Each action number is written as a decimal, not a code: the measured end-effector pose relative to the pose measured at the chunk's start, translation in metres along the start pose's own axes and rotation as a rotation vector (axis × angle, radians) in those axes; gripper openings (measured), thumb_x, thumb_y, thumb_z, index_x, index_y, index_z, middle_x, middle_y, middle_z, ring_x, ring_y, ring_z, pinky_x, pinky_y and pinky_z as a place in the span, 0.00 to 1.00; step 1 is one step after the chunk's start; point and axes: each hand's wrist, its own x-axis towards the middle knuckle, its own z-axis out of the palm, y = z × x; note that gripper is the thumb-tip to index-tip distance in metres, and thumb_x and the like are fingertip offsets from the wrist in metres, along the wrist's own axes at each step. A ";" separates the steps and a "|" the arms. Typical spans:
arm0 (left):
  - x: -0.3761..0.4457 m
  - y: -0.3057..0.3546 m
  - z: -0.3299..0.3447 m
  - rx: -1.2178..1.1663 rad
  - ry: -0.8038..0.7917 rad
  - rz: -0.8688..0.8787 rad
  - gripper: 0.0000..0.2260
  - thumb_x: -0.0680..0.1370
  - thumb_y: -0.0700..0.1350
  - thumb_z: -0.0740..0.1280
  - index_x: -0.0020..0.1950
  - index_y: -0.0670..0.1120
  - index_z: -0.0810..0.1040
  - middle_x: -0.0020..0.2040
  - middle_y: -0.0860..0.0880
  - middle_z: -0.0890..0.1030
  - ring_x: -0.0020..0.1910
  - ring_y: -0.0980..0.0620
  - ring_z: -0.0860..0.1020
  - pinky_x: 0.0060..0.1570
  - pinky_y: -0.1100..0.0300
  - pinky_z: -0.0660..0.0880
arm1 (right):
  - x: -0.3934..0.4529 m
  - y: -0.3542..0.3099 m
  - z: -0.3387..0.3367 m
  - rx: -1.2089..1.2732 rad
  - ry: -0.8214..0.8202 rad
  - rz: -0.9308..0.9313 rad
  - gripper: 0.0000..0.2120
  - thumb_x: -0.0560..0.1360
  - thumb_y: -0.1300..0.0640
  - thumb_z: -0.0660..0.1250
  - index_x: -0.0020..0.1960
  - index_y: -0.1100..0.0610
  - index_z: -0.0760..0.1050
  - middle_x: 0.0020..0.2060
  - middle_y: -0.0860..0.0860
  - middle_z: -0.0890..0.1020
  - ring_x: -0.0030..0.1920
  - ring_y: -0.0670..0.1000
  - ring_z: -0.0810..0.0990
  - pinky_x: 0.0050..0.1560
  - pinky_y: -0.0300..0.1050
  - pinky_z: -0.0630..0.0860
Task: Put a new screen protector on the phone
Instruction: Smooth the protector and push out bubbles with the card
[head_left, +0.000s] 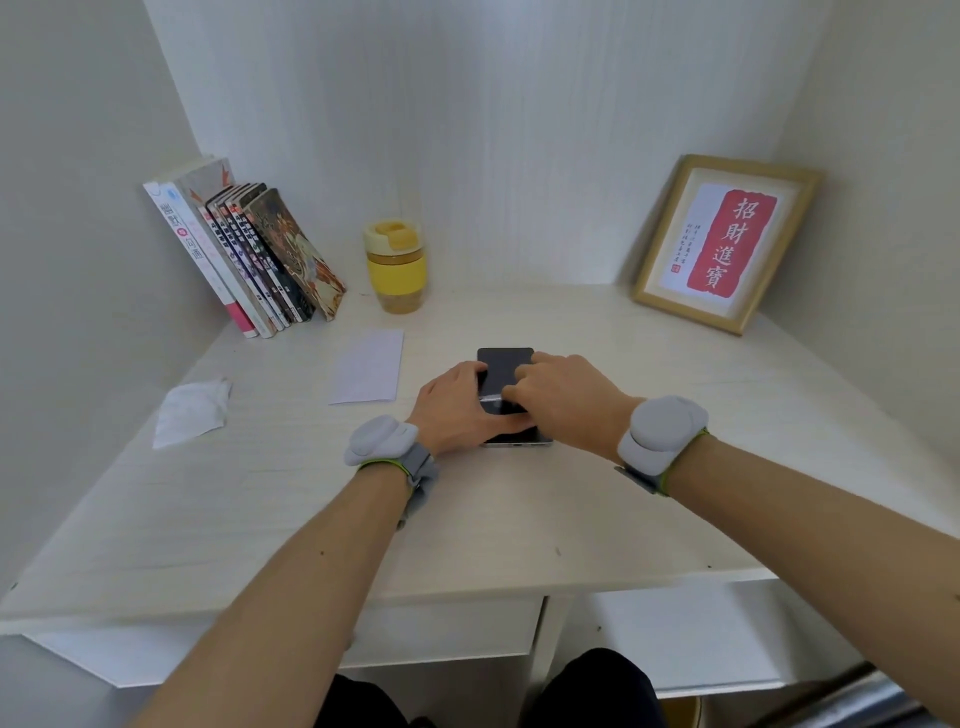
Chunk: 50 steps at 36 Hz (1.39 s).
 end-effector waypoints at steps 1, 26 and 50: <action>0.000 0.001 0.000 0.002 0.004 0.000 0.44 0.66 0.67 0.70 0.74 0.47 0.59 0.71 0.50 0.68 0.68 0.50 0.69 0.65 0.58 0.64 | -0.003 0.000 0.000 -0.002 0.001 -0.011 0.12 0.79 0.63 0.58 0.57 0.55 0.77 0.50 0.50 0.78 0.51 0.52 0.73 0.38 0.44 0.64; -0.001 0.002 0.000 -0.035 0.009 -0.011 0.44 0.65 0.70 0.70 0.73 0.48 0.62 0.68 0.52 0.71 0.65 0.51 0.71 0.65 0.57 0.66 | 0.005 0.009 0.006 -0.005 0.005 0.152 0.10 0.79 0.64 0.57 0.54 0.56 0.76 0.49 0.52 0.78 0.52 0.54 0.74 0.39 0.45 0.65; 0.002 -0.003 0.003 -0.005 0.022 0.024 0.42 0.65 0.71 0.69 0.71 0.49 0.63 0.66 0.52 0.73 0.63 0.51 0.72 0.64 0.56 0.67 | 0.004 0.012 0.015 -0.081 0.011 0.099 0.11 0.79 0.62 0.57 0.56 0.55 0.76 0.49 0.50 0.78 0.50 0.52 0.74 0.36 0.44 0.63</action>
